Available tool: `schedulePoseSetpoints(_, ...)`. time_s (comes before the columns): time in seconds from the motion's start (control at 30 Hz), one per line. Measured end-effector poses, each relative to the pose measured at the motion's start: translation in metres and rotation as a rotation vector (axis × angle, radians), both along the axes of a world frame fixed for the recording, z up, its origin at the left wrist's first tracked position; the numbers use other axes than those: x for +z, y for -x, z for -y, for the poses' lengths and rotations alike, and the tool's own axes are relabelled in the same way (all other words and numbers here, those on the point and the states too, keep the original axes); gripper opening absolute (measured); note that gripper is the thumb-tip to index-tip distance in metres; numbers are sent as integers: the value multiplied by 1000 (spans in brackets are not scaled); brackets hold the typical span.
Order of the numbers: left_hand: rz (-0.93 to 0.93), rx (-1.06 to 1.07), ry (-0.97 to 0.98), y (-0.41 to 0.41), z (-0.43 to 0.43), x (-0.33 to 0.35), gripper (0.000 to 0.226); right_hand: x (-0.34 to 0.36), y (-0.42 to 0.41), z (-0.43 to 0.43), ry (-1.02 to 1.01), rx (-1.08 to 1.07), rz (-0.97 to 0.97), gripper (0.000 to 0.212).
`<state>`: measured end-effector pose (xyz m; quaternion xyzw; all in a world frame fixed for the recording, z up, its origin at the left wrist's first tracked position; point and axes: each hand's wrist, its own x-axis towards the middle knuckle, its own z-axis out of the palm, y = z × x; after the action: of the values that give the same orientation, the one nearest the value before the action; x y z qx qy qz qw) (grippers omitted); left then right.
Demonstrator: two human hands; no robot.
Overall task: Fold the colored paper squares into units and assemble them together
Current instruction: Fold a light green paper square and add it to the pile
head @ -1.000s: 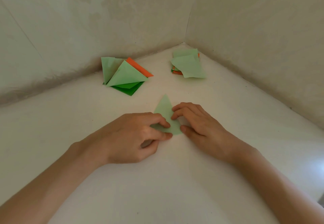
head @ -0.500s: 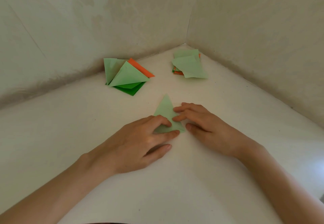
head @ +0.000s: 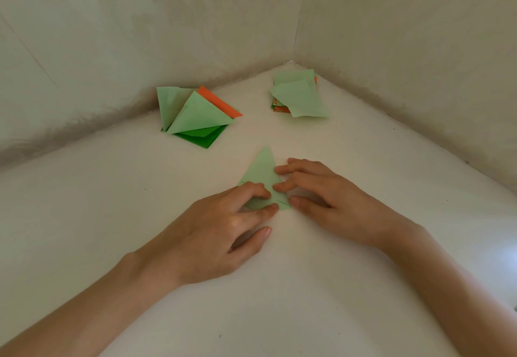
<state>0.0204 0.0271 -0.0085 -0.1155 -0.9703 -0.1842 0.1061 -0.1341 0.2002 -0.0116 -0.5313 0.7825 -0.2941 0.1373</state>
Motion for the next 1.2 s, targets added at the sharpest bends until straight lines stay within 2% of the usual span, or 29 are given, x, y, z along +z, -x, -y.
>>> schedulePoseSetpoints(0.17, -51, 16, 44, 1, 0, 0, 40, 2, -1, 0, 13, 2, -41, 35)
schedulePoseSetpoints(0.33, -180, 112, 199, 7, 7, 2, 35, 5, 1, -5, 38, 77, -358, 32)
schedulePoseSetpoints(0.4, -189, 138, 194, 8, 10, 1, 33, 6, -1, -6, 31, 111, -408, 30)
schedulePoseSetpoints(0.77, -77, -87, 109, 6, 30, 1, 35, 8, -4, -9, 42, 136, -364, 32)
schedulePoseSetpoints(1.2, -91, 62, 171, 3, 8, 1, 35, 6, -8, -7, 52, 92, -401, 40)
